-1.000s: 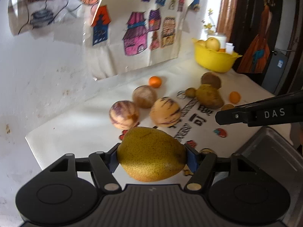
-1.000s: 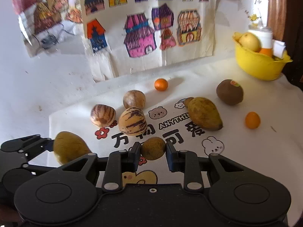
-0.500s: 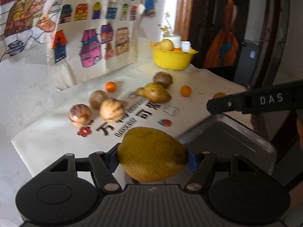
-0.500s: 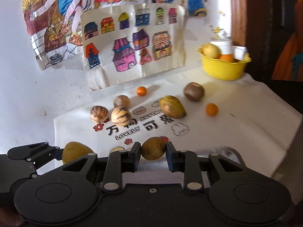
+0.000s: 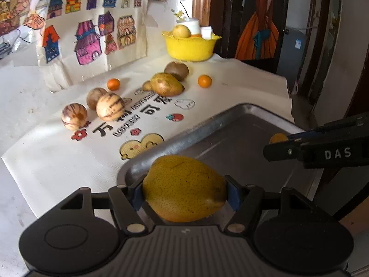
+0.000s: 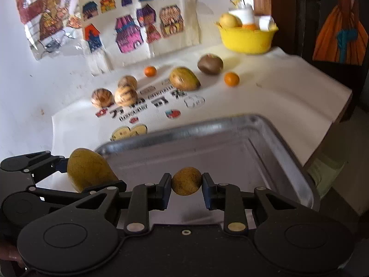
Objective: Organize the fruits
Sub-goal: 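Carry the pear with the left tool while the right tool carries the small fruit over the metal tray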
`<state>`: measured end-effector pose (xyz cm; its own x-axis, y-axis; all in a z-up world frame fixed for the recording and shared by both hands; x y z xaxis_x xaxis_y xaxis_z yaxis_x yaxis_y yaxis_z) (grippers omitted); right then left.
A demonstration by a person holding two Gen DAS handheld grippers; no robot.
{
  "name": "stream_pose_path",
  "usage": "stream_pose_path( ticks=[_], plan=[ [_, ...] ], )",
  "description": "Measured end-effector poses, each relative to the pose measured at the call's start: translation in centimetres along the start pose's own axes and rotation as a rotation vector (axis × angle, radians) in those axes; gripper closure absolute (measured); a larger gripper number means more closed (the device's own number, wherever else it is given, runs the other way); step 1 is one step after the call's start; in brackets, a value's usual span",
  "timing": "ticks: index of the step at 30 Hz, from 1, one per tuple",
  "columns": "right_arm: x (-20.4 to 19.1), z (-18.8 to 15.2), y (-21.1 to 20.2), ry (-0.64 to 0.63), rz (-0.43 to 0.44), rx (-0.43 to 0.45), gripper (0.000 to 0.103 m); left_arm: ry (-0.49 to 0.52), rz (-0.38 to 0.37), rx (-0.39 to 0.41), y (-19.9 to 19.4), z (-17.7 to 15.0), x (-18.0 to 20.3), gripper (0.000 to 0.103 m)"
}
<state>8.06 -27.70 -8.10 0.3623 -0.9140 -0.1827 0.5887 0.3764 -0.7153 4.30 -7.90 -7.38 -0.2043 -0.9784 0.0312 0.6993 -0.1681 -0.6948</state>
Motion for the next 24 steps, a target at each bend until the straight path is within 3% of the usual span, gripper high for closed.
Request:
stream_pose_path(
  ticks=[24],
  plan=[
    [0.7,-1.4,2.3,0.018,-0.010,-0.062,0.072,0.011,-0.022,-0.059,1.9,-0.9,0.5,0.030]
  ],
)
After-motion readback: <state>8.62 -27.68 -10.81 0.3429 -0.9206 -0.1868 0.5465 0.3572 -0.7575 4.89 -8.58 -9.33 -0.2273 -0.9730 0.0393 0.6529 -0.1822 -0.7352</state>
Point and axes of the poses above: each gripper's, at about its wrist camera, not at the fingertips, and y roughly the way its jaws point, x to its right, z to its top, the point moved 1 cm from there along y, roughly the way its jaws point
